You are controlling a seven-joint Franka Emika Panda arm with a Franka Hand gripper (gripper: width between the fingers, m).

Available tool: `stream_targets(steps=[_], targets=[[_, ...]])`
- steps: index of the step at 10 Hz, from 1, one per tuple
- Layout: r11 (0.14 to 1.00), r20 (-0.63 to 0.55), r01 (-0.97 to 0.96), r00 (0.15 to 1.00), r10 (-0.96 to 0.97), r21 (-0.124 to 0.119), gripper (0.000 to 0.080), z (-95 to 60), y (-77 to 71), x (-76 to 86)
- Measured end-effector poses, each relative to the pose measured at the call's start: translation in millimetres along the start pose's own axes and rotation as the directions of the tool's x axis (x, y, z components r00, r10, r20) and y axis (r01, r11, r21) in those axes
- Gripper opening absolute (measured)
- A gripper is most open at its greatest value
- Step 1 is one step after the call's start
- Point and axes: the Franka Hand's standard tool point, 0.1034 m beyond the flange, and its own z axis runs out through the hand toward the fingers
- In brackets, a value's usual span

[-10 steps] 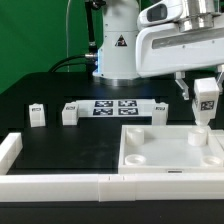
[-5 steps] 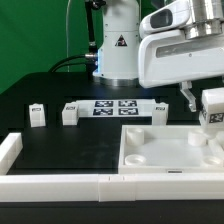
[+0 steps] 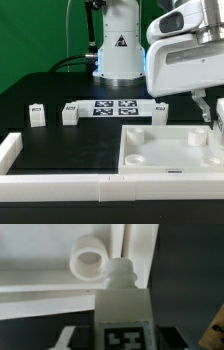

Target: Assemble one leg

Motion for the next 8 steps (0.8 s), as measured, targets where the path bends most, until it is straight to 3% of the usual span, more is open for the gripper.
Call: stream_targets(steps=[3, 4, 5, 8], targets=[[1.000, -0.057, 0.006, 0.998, -0.007, -0.014, 0.0290, 1.7, 9.5, 1.6], [0.999, -0.174, 0.010, 0.985, -0.016, -0.032, 0.0290, -3.7, 12.7, 0.0], [0.999, -0.150, 0.014, 0.989, -0.019, -0.033, 0.0290, 0.1, 12.2, -12.0], [0.999, -0.243, 0.017, 0.969, -0.029, -0.049, 0.0290, -2.7, 14.6, -14.5]])
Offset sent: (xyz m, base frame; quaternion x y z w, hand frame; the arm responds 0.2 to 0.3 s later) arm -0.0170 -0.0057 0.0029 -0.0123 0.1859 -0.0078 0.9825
